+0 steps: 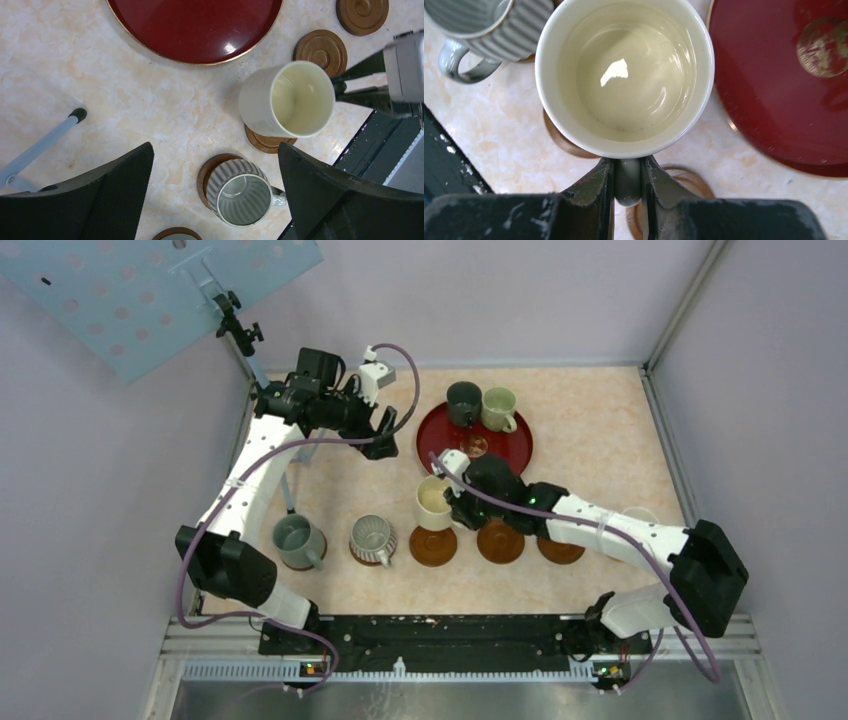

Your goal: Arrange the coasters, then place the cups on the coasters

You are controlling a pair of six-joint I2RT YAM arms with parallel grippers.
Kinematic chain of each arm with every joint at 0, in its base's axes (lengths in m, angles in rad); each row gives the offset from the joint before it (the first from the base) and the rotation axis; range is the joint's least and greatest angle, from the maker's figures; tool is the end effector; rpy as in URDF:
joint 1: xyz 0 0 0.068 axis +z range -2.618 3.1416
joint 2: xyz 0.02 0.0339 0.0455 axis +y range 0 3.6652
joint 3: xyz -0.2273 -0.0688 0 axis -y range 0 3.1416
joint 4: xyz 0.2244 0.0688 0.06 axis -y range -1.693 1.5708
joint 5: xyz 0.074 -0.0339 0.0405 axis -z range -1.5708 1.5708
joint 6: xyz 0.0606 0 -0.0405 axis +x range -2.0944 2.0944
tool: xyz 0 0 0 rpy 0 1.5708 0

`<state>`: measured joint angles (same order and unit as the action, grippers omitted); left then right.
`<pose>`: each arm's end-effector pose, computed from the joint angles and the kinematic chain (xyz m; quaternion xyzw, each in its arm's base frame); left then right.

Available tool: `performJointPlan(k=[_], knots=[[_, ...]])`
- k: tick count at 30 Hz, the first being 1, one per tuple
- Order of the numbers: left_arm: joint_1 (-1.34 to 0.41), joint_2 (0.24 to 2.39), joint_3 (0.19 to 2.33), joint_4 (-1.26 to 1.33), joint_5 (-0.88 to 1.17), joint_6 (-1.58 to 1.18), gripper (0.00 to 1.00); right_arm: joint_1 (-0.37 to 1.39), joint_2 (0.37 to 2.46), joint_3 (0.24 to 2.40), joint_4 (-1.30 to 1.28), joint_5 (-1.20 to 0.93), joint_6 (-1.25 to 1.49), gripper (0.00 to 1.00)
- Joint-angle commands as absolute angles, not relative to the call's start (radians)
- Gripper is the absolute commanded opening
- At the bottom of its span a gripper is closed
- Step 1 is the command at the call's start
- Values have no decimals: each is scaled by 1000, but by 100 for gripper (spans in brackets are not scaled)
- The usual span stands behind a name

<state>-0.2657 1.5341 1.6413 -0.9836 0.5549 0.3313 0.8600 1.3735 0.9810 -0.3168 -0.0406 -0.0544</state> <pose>0.2895 -0.1119 0.3279 0.3550 0.8370 -0.2467 0.3355 0.1990 0.2349 0.2184 -0.4086 0.8114 0.1806 0.3768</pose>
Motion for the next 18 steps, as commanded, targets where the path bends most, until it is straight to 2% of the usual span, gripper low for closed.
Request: performJointPlan(k=[1,10,18], knots=[[-256,1497,1660,-961,539,334,99,941,1280,947,-174,101,67,0],[-247,1464,1627,-993,539,359,99,1032,1224,839,-113,212,184,0],[-227,1462,1610,-992,529,362,99,1069,1234,833,-86,273,248,0]])
